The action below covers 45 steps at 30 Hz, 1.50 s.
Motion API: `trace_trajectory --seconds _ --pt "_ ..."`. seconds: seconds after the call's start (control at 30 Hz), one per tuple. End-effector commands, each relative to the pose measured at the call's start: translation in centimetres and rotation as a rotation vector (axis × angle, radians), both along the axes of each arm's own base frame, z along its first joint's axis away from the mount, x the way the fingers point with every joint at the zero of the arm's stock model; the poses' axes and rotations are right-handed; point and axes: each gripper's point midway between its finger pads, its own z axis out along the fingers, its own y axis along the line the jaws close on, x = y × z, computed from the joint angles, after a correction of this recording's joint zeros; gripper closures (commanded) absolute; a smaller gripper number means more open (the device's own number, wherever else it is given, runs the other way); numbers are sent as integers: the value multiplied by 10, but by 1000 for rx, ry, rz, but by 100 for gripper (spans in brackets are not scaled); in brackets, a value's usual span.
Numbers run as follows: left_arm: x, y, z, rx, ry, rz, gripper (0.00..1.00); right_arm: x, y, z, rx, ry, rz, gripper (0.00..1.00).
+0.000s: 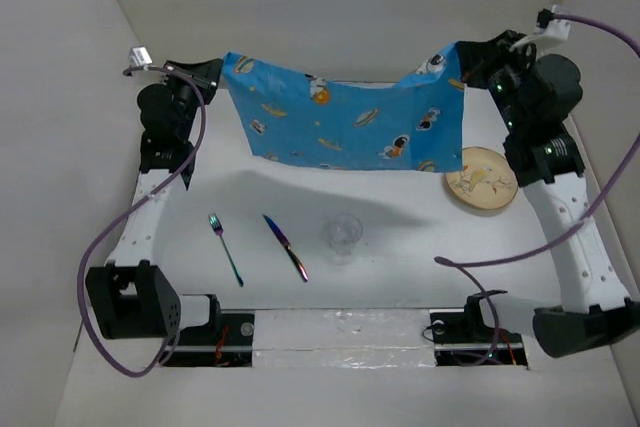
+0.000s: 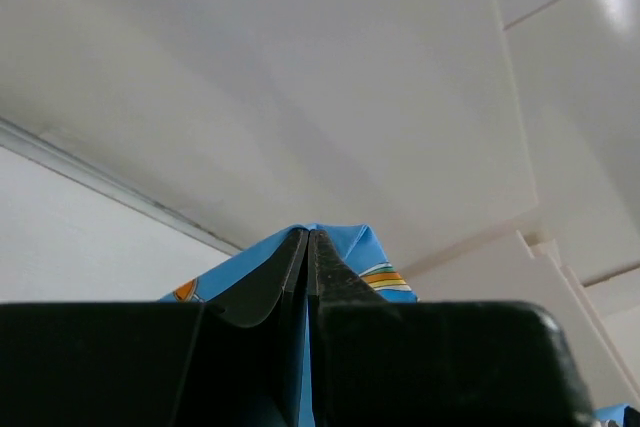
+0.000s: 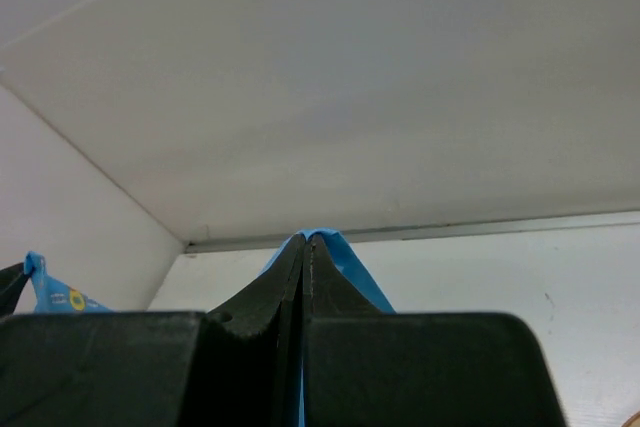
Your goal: Set the dinner table for one person
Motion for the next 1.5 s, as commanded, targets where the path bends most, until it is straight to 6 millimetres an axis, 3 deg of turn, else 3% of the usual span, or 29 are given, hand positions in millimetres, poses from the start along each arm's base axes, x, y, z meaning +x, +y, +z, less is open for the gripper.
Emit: trace_trajectory --seconds 0.0,0.07,0.1,0.13,0.23,0.4,0.43,0.47,0.53,0.57,0.6,0.67,0.7,0.77,0.8,0.83,0.93,1.27,1.47 --pt "33 4 -6 51 35 -15 100 54 5 -30 -42 106 3 100" --pt "47 11 -11 50 56 -20 100 73 7 -35 -43 125 16 100" --pt "59 13 -13 47 66 -33 100 91 10 -50 -48 163 28 100" --pt "64 20 -13 42 70 -28 100 97 12 -39 -43 144 37 100" --pt "75 26 -2 36 58 -44 100 118 16 -34 -35 157 77 100" --pt "61 28 24 42 4 -68 100 112 21 -18 -19 124 110 100" --pt "57 28 22 46 6 -66 100 109 21 -22 -17 127 107 100" --pt "52 28 22 47 -6 -63 100 100 24 -46 -23 166 115 100" --pt "43 30 -13 34 50 -43 100 93 26 -64 -15 160 109 100" --pt "39 31 -47 27 103 -37 100 85 23 -72 -9 163 102 100" --pt "33 39 -56 18 111 2 100 86 23 -118 -13 237 102 100" --pt "28 40 -90 -1 148 10 100 82 23 -167 -9 330 100 100" --pt "21 41 -134 -30 230 20 100 79 24 -211 -5 386 105 100" --pt "16 40 -166 -46 268 21 100 74 18 -258 23 466 107 100" --pt "9 40 -203 -58 347 28 100 76 14 -279 38 493 115 100" --pt "5 39 -219 -76 378 25 100 68 12 -311 46 552 117 100" --pt "-12 36 -260 -116 445 26 100 56 11 -348 46 641 136 100" --pt "-59 42 -323 -85 601 99 100 14 -15 -379 12 699 38 100" --pt "-80 55 -333 -10 654 170 100 -13 -19 -400 13 742 35 100"
